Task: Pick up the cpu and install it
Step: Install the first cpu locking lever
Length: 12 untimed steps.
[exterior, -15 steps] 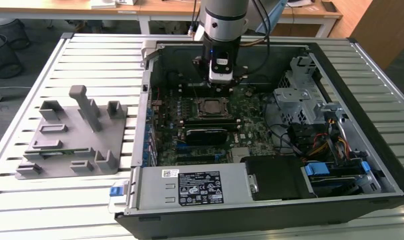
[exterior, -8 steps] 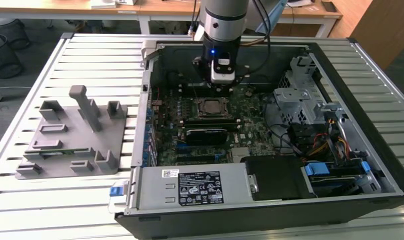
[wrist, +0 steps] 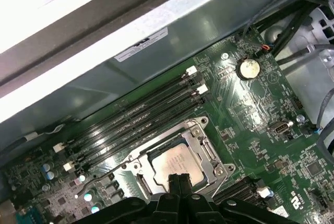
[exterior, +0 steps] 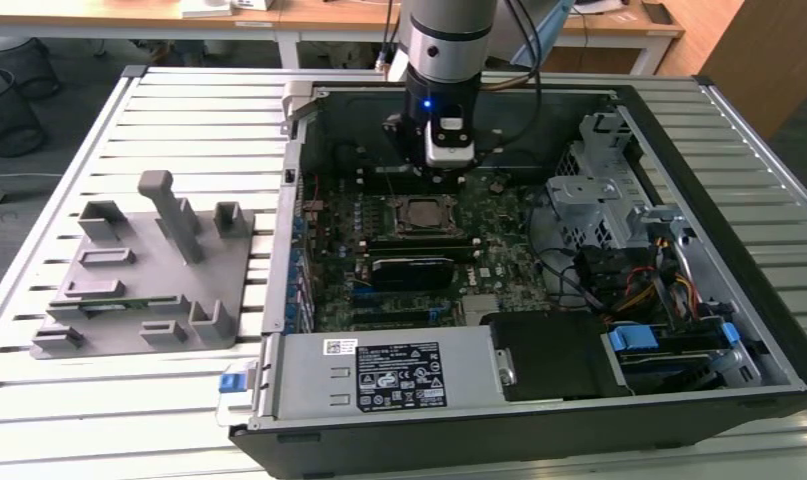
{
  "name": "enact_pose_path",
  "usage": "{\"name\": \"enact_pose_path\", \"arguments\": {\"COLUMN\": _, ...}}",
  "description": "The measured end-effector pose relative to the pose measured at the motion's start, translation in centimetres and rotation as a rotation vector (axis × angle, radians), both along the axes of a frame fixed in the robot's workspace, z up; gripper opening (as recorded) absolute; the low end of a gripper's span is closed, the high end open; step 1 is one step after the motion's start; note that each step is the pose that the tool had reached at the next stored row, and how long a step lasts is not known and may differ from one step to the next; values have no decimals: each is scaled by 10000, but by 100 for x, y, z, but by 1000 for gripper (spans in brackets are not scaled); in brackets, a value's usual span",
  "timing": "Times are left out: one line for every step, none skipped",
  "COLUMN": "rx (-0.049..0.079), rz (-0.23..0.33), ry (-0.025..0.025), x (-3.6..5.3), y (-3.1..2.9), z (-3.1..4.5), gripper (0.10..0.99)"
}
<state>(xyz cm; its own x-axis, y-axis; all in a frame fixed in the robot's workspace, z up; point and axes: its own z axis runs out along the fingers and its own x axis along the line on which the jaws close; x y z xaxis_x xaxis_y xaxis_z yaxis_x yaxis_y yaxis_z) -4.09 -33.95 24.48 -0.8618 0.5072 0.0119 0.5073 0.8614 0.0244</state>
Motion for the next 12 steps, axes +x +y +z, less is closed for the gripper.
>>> {"name": "enact_pose_path", "arguments": {"rx": 0, "rz": 85, "ry": 0, "x": 0, "y": 0, "z": 0, "gripper": 106}}
{"name": "enact_pose_path", "arguments": {"rx": -1, "rz": 183, "ry": 1, "x": 0, "y": 0, "z": 0, "gripper": 106}}
{"name": "enact_pose_path", "arguments": {"rx": 0, "rz": 285, "ry": 0, "x": 0, "y": 0, "z": 0, "gripper": 106}}
{"name": "enact_pose_path", "arguments": {"rx": 0, "rz": 392, "ry": 0, "x": 0, "y": 0, "z": 0, "gripper": 106}}
{"name": "enact_pose_path", "arguments": {"rx": -1, "rz": 503, "ry": 1, "x": 0, "y": 0, "z": 0, "gripper": 106}}
{"name": "enact_pose_path", "arguments": {"rx": 0, "rz": 623, "ry": 0, "x": 0, "y": 0, "z": 0, "gripper": 106}}
{"name": "enact_pose_path", "arguments": {"rx": 0, "rz": 737, "ry": 0, "x": 0, "y": 0, "z": 0, "gripper": 106}}
{"name": "enact_pose_path", "arguments": {"rx": 0, "rz": 836, "ry": 0, "x": 0, "y": 0, "z": 0, "gripper": 106}}
{"name": "enact_pose_path", "arguments": {"rx": 0, "rz": 919, "ry": 0, "x": -1, "y": 0, "z": 0, "gripper": 106}}
{"name": "enact_pose_path", "arguments": {"rx": 2, "rz": 991, "ry": -1, "x": -1, "y": -1, "z": -1, "gripper": 106}}
{"name": "enact_pose_path", "arguments": {"rx": 2, "rz": 1062, "ry": -1, "x": -1, "y": -1, "z": -1, "gripper": 106}}
{"name": "enact_pose_path", "arguments": {"rx": 2, "rz": 1129, "ry": -2, "x": -1, "y": -2, "z": -1, "gripper": 106}}
